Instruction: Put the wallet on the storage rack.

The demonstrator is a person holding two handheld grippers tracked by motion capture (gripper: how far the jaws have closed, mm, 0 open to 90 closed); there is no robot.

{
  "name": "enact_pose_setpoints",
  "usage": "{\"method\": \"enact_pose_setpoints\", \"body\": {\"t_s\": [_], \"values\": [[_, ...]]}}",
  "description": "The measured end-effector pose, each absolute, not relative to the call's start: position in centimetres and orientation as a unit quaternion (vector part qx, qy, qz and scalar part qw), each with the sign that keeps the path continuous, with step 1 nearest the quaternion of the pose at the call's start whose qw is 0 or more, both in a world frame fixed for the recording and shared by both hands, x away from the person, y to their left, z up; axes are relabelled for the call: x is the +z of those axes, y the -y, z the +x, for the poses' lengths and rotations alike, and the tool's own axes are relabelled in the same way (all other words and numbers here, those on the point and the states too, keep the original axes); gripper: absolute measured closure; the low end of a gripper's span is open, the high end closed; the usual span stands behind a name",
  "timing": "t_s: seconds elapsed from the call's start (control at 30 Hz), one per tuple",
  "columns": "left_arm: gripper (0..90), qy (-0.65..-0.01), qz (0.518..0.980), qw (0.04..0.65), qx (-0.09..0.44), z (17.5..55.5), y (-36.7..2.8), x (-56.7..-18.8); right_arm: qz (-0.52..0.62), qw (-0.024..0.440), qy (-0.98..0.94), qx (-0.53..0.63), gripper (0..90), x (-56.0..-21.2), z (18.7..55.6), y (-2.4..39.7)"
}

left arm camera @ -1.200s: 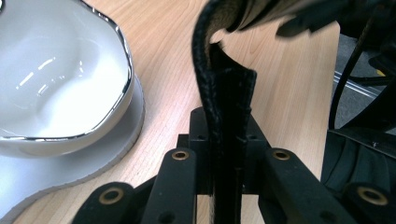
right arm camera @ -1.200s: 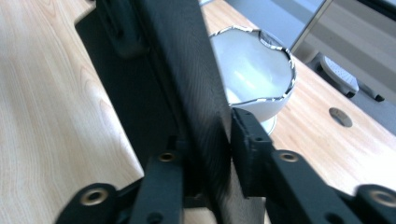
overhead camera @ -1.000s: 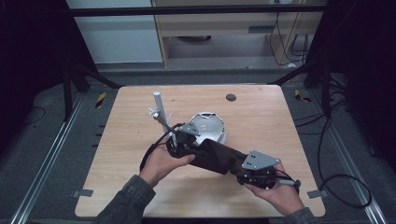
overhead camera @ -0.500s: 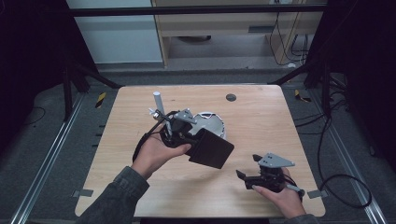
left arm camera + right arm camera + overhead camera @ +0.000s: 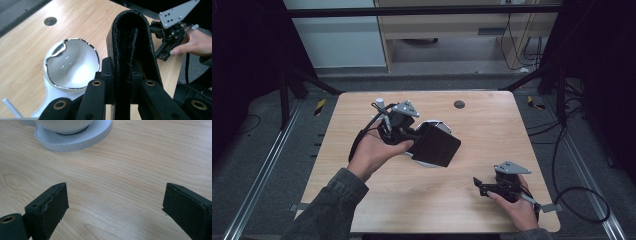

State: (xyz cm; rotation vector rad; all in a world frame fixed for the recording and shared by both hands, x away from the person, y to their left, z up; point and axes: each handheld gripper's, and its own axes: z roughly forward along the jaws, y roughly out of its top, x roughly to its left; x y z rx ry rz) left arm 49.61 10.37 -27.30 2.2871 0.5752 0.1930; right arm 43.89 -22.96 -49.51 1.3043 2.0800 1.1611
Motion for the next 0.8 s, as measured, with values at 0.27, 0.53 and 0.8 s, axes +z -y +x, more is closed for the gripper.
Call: {"method": "enact_pose_setpoints", "body": {"t_s": [0.27, 0.53, 0.8], "values": [[79.9, -0.242, 0.891, 0.371, 0.095, 51.0, -11.0, -26.4, 0.485, 0.205, -0.75, 0.401, 7.2, -49.8, 43.9, 23.1], [79.9, -0.264, 0.893, 0.347, 0.11, 52.8, -11.4, -27.5, 0.487, 0.204, -0.752, 0.395, 7.4, -49.9, 44.0, 23.2], [79.9, -0.276, 0.895, 0.333, 0.11, 54.3, -10.8, -29.0, 0.489, 0.202, -0.751, 0.396, 7.6, -49.9, 44.0, 23.3]]}}
